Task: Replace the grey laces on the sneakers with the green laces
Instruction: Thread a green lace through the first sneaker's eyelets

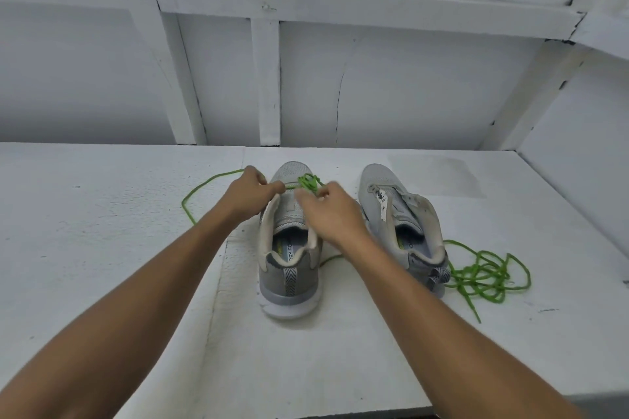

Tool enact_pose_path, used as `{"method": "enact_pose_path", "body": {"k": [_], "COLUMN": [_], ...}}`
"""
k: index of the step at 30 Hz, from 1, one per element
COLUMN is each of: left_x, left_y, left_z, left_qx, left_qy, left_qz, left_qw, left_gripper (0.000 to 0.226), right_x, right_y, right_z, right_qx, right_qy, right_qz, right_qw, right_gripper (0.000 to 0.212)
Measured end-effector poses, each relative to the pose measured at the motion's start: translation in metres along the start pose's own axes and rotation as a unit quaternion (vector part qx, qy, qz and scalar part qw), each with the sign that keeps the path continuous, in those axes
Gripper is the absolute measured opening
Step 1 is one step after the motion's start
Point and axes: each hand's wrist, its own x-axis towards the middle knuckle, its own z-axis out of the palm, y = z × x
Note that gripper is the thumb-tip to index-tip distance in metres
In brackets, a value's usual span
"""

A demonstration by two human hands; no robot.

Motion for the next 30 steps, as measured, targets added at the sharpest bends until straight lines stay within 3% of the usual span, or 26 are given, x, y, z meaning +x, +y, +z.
{"method": "enact_pose_path", "body": {"k": [3,7,11,13,17,19,21,23,25,26,28,29,30], "left_x": [-0.001,-0.006,-0.009,-0.009,-0.011,-0.011,-0.012,-0.011,-0.011,-0.011,-0.012,-0.012,-0.012], "left_y": [-0.005,-0.004,-0.003,-0.003,-0.003,-0.003,-0.003,-0.003,-0.003,-0.003,-0.003,-0.003,-0.003], "left_z": [0.006,0.013,0.017,0.018,0.019,0.020,0.020,0.020,0.019,0.019,0.019,0.019,0.019], "left_qx": [-0.005,-0.034,-0.017,-0.010,-0.018,-0.016,-0.010,-0.010,-0.005,-0.006,-0.009,-0.009,-0.010], "left_qy": [-0.004,0.025,0.046,0.057,0.063,0.064,0.065,0.064,0.063,0.063,0.064,0.063,0.062], "left_qz": [0.032,0.029,0.022,0.023,0.019,0.018,0.018,0.019,0.022,0.023,0.022,0.022,0.024], "left_qw": [0.999,0.999,0.999,0.998,0.998,0.998,0.998,0.998,0.998,0.998,0.998,0.998,0.998], "left_gripper": [0.034,0.026,0.027,0.026,0.026,0.025,0.025,0.026,0.026,0.026,0.026,0.026,0.026], "right_x": [0.034,0.064,0.070,0.075,0.082,0.087,0.087,0.081,0.076,0.072,0.063,0.061,0.061], "right_y": [-0.012,-0.018,-0.028,-0.032,-0.047,-0.055,-0.061,-0.062,-0.055,-0.051,-0.043,-0.039,-0.038], "right_z": [-0.014,-0.012,-0.018,-0.029,-0.068,-0.085,-0.095,-0.095,-0.092,-0.087,-0.074,-0.069,-0.065], "right_qx": [0.014,-0.146,-0.181,-0.195,-0.173,-0.170,-0.112,-0.134,-0.232,-0.319,-0.480,-0.506,-0.488], "right_qy": [0.008,-0.136,-0.170,-0.128,-0.075,0.039,0.166,0.216,0.144,0.049,-0.139,-0.163,-0.142], "right_qz": [-0.063,-0.112,-0.067,-0.052,-0.010,-0.059,-0.118,-0.181,-0.205,-0.178,-0.090,-0.076,-0.087], "right_qw": [0.998,0.973,0.966,0.971,0.982,0.983,0.973,0.950,0.940,0.929,0.861,0.843,0.857], "right_gripper": [0.038,0.046,0.014,0.005,0.017,0.002,0.010,0.017,0.025,0.025,0.022,0.023,0.022]}}
